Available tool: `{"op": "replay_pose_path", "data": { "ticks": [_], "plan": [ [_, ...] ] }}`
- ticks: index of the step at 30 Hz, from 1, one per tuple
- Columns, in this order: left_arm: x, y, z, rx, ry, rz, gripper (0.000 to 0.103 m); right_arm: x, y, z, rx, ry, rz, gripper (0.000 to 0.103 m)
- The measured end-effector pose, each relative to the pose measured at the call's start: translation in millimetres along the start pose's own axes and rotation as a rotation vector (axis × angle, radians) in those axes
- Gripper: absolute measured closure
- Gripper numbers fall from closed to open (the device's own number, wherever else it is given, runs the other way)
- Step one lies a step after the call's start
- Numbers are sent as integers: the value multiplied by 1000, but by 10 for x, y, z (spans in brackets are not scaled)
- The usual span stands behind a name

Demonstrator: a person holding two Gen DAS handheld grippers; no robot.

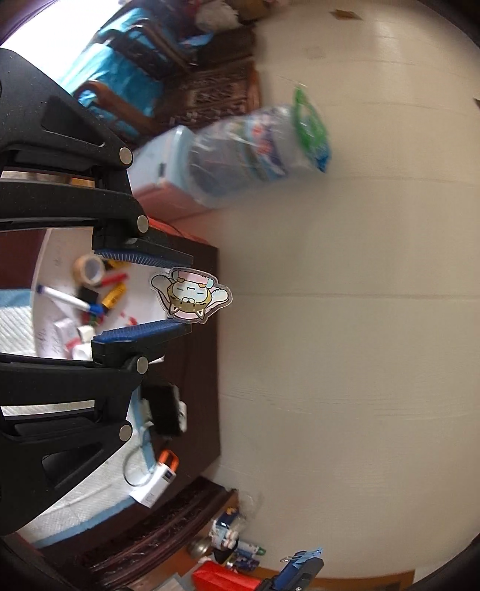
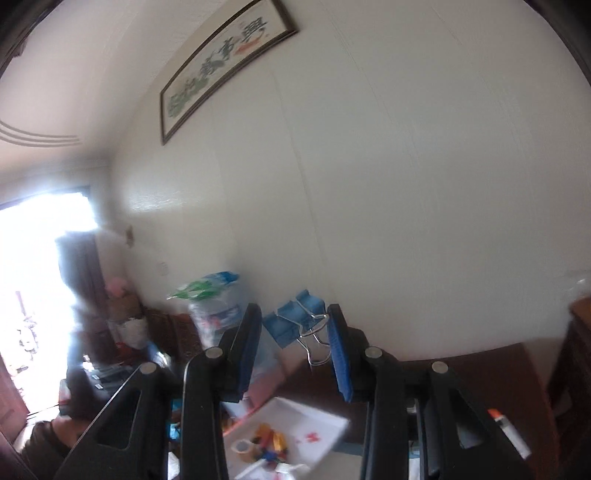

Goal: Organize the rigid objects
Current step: 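Carry the sticker and blue binder clip into the tray and release both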

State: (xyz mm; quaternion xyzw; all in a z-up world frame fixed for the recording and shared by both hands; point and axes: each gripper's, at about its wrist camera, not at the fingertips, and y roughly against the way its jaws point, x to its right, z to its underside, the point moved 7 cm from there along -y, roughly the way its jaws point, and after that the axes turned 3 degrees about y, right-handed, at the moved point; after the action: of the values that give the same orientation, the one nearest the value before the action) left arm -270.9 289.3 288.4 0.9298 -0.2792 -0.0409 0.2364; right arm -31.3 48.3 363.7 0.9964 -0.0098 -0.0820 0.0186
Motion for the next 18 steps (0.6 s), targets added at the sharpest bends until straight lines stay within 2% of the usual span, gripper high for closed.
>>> {"op": "replay_pose_path", "data": {
  "ticks": [4,10,15,18],
  "plan": [
    [-233,43,155,-7,23,-22,75,-314,-414,391,-99,-32,-43,67],
    [-453,51,210,-6,35,-25,75,-506,-873,802,-216,-94,-60,67],
    [-545,-343,437,-88,18,-42,75,-495,-1152,1099,-292,-86,-29,67],
    [-532,-625,633,-154,21,-30,75,-401,-1342,1428,-379,-97,-4,67]
  ]
}}
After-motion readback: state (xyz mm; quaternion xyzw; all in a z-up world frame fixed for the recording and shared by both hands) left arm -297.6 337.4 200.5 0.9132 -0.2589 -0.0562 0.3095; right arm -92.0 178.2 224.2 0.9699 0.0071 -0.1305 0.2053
